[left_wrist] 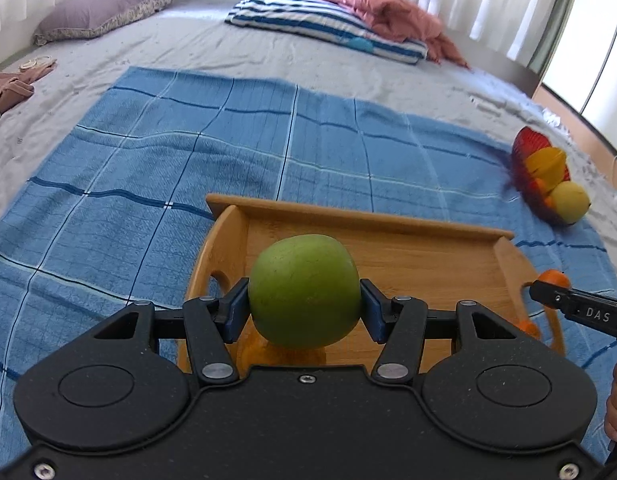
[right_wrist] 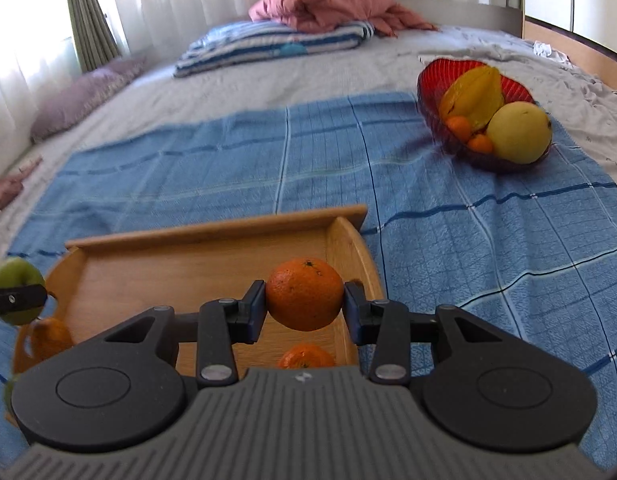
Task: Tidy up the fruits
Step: 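Carry the green apple and mandarin over the wooden tray with both tools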
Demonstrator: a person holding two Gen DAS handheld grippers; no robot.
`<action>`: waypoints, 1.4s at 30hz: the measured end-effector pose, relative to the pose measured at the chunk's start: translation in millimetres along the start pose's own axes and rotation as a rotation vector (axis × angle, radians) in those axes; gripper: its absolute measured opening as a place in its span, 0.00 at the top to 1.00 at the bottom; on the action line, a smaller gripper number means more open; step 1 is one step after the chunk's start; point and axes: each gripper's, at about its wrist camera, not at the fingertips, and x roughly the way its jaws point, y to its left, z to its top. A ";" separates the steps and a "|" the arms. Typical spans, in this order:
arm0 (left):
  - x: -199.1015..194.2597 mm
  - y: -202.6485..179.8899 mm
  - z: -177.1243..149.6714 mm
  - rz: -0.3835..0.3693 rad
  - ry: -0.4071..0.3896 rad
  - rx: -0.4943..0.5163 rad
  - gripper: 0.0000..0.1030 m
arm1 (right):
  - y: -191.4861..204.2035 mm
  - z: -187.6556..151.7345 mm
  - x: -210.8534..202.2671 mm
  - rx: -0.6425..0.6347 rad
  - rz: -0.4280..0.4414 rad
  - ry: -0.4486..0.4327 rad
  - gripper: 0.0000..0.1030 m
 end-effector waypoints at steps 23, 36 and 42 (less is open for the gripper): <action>52.9 2.5 9.1 0.087 0.073 0.018 0.48 | 15.2 -3.8 40.0 -0.063 -0.051 0.076 0.57; 61.6 2.2 2.2 0.113 0.087 0.039 0.48 | 18.8 -6.9 45.0 -0.079 -0.049 0.082 0.56; 62.1 1.3 2.1 0.117 0.087 0.045 0.48 | 16.8 -7.9 44.8 -0.069 -0.045 0.080 0.54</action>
